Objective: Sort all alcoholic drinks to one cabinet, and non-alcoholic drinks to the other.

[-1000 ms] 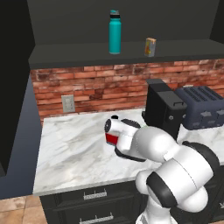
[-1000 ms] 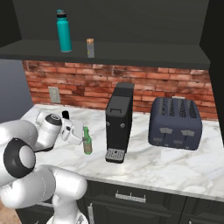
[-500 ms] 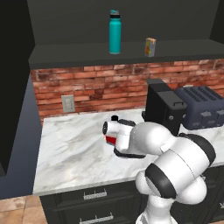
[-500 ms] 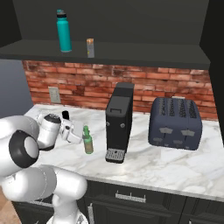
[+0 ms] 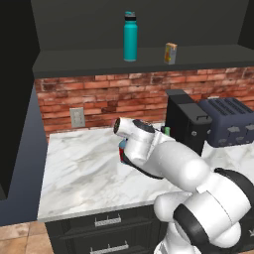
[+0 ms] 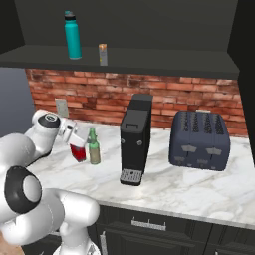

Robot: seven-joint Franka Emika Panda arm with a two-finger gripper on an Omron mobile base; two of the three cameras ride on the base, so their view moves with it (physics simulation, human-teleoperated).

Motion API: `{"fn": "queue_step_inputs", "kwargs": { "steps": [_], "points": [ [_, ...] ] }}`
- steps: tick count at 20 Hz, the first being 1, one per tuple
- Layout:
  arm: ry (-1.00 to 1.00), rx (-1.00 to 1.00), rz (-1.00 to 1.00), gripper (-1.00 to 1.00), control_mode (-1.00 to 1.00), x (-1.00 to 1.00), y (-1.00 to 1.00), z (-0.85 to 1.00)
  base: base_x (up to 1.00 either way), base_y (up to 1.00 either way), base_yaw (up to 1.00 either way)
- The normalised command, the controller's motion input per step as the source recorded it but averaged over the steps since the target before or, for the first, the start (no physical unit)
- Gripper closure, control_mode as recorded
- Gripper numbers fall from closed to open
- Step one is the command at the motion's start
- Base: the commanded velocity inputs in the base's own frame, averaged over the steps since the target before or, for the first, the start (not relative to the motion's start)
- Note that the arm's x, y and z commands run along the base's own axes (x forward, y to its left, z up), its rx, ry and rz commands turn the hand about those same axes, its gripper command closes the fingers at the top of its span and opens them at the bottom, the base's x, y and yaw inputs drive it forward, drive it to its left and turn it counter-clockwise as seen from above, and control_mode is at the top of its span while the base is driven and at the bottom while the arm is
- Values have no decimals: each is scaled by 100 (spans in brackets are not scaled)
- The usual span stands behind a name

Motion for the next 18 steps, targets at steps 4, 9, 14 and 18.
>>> {"fn": "queue_step_inputs", "kwargs": {
  "steps": [4,9,14,18],
  "points": [
    [16,6,8,100,-100,-36,0,96,0,0,0],
    [13,2,17,100,-100,-45,-2,65,0,0,0],
    [2,0,28,100,-100,-61,-13,32,0,0,0],
    [0,6,36,100,-100,-67,-19,21,0,0,0]
  ]
}}
